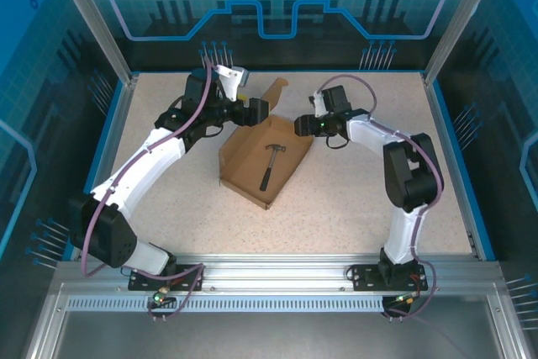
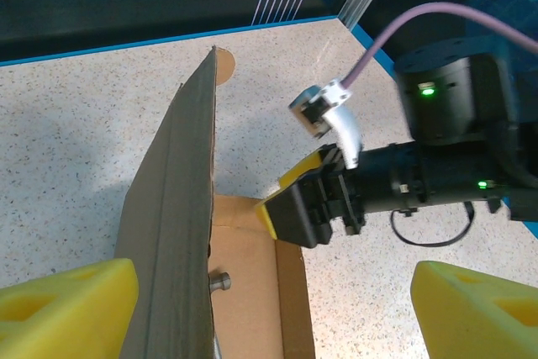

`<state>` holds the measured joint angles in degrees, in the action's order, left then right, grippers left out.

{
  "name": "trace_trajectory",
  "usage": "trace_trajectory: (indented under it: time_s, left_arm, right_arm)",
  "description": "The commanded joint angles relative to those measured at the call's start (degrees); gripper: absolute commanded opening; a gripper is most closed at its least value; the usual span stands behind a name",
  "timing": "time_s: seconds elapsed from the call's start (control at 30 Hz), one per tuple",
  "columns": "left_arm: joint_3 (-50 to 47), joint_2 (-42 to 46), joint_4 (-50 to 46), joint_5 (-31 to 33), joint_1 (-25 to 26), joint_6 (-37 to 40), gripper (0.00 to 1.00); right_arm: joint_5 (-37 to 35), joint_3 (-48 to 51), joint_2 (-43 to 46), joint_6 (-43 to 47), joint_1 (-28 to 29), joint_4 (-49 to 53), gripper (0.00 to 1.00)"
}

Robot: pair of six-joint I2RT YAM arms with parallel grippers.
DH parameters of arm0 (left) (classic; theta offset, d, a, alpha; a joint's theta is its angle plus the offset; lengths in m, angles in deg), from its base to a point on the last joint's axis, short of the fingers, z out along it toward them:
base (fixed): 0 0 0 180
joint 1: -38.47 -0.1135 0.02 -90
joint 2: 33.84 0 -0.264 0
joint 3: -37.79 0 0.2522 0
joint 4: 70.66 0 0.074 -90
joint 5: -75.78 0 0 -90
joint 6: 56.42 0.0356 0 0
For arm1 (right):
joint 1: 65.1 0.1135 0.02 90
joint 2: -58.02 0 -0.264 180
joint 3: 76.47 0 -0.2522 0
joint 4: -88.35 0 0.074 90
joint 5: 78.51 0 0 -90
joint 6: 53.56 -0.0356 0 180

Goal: Fold the paper box

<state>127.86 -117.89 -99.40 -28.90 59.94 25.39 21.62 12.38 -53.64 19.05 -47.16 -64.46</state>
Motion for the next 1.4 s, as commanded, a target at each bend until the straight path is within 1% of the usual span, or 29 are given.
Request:
trace_trajectory:
  time_s: [0.0, 0.07, 0.17, 0.23, 0.33, 0.47, 0.6, 0.73, 0.8, 0.9, 1.1, 1.23, 1.3, 1.37]
  left_arm:
    - [0.35, 1.47, -1.28, 1.91, -0.56, 1.97, 0.86]
    - [-0.26, 3.21, -0.95, 3.78, -0.64, 2.26, 0.85]
    - [-3.61, 7.59, 0.94, 9.26, -0.81, 2.10, 0.85]
    - [-7.70, 11.71, 2.98, 13.36, -1.40, 1.18, 0.85]
    - [-14.04, 18.29, 5.57, 17.28, -2.98, -1.22, 0.85]
    - [-22.84, 27.27, 6.50, 22.95, -5.26, -4.05, 0.85]
    - [-30.33, 34.39, 5.27, 25.61, -5.65, -6.22, 0.85]
    - [-35.86, 39.23, 4.94, 25.26, -5.66, -7.15, 0.85]
    - [-37.74, 39.40, 5.63, 25.68, -5.65, -5.97, 0.85]
    - [-38.00, 37.52, 6.39, 26.65, -5.68, -4.00, 0.86]
    - [-36.97, 33.32, 10.41, 31.60, -5.73, -0.81, 0.86]
    - [-35.02, 30.01, 11.26, 34.63, -6.58, 1.48, 0.86]
    - [-34.00, 28.05, 11.95, 33.96, -7.75, 1.93, 0.84]
    - [-32.64, 26.07, 12.21, 32.43, -8.87, 1.91, 0.80]
  right_arm:
    - [4.43, -3.45, -2.92, 2.06, -0.50, 4.64, 0.67]
    - [4.81, -3.85, -3.54, 2.51, -0.45, 5.49, 0.64]
    - [5.06, -3.14, -3.23, 2.71, -0.36, 5.90, 0.60]
    - [5.25, -1.78, -2.35, 2.63, -0.27, 5.64, 0.57]
    - [5.18, 0.46, -0.92, 2.45, 0.25, 5.27, 0.54]
    - [4.22, 3.52, 1.46, 1.93, 1.83, 4.81, 0.53]
    - [2.46, 6.26, 3.69, 1.12, 3.74, 4.27, 0.54]
    - [1.14, 7.31, 4.77, 0.81, 4.99, 4.41, 0.56]
    - [0.45, 7.72, 5.37, 0.78, 5.35, 4.41, 0.57]
    - [-0.34, 7.95, 6.53, 0.75, 5.36, 4.41, 0.59]
    - [-4.69, 5.49, 8.16, 3.81, 5.06, 6.00, 0.62]
    - [-5.27, 2.10, 7.84, 5.45, 4.49, 6.36, 0.63]
    - [-5.05, 0.08, 7.15, 5.69, 4.46, 6.82, 0.63]
    - [-4.55, -1.54, 6.49, 5.70, 4.48, 7.14, 0.63]
